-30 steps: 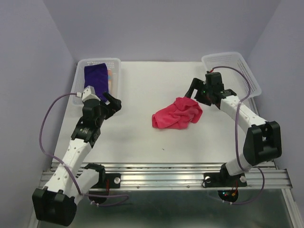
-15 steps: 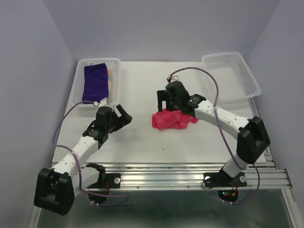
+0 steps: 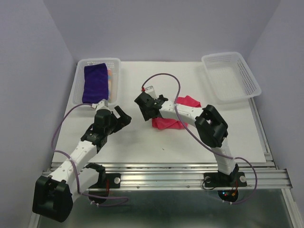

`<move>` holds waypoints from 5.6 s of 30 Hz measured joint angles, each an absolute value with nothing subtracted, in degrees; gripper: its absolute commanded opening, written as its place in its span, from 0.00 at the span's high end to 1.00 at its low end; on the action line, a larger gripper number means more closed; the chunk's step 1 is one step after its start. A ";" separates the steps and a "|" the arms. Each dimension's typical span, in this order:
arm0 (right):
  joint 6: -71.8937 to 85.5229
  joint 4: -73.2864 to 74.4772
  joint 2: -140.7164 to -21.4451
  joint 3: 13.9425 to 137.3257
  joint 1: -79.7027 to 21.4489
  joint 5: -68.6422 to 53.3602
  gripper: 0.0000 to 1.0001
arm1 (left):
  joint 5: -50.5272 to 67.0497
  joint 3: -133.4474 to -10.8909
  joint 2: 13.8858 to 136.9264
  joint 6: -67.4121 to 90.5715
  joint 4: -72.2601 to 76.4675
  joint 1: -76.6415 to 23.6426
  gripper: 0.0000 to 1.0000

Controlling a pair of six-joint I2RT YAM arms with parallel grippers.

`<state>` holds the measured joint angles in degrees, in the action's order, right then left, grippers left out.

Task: Fold and stack the towels
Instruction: Flatten out the crumpled towel

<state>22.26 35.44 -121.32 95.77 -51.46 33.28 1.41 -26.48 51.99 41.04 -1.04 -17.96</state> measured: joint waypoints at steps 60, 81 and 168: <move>51.00 26.89 -58.41 30.96 -51.44 25.17 0.99 | 0.01 -38.76 87.77 44.05 12.58 -50.19 0.28; 47.22 28.82 -51.66 33.15 -51.44 27.51 0.99 | -11.62 -43.99 83.31 44.58 5.23 -55.51 1.00; 38.09 21.85 -55.68 36.64 -34.20 12.64 0.00 | -17.74 -28.51 51.42 58.06 -8.08 -57.65 0.01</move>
<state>38.09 21.85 -55.68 36.64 -34.20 12.64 -17.74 -28.51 51.42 58.06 -8.08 -57.65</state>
